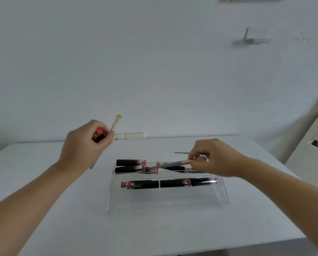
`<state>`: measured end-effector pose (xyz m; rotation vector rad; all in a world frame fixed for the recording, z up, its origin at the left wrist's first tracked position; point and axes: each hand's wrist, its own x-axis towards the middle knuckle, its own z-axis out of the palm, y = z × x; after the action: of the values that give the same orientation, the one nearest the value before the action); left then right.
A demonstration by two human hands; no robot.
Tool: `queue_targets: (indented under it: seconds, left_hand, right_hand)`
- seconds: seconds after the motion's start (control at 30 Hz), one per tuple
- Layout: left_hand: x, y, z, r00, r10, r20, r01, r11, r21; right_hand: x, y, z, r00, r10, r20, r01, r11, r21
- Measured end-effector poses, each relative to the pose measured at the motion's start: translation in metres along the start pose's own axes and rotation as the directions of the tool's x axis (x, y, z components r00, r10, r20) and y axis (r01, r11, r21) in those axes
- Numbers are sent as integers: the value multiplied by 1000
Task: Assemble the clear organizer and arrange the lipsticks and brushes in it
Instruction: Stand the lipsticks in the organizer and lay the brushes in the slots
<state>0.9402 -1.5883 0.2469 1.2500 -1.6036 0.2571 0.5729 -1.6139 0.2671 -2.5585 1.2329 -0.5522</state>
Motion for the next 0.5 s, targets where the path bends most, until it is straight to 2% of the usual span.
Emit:
queue_targets:
  seconds: [0.07, 0.13, 0.2, 0.27, 0.33, 0.43, 0.5]
  left_hand:
    - [-12, 34, -2, 955, 294, 24, -295, 955, 28]
    - [-27, 56, 3, 822, 557, 116, -565, 824, 51]
    - [-42, 67, 11, 694, 697, 181, -713, 700, 39]
    - [-56, 71, 20, 615, 753, 235, -778, 627, 26]
    - [-70, 70, 28, 575, 768, 280, -800, 600, -5]
    - [-86, 66, 36, 557, 757, 342, -802, 597, -17]
    - [-92, 63, 39, 568, 742, 356, -792, 611, -9]
  right_hand:
    - [-7, 0, 11, 999, 4, -40, -5, 999, -47]
    - [-14, 2, 19, 998, 29, -60, -35, 993, -112]
    - [-20, 4, 25, 995, 21, -98, -41, 976, -214]
    - [-25, 4, 31, 994, -9, -109, -26, 950, -313]
    - [-28, 1, 35, 994, -25, -110, -17, 930, -366]
    - [-32, -2, 45, 985, -80, -153, 11, 914, -405]
    - [-34, -3, 51, 974, -113, -197, 22, 909, -416]
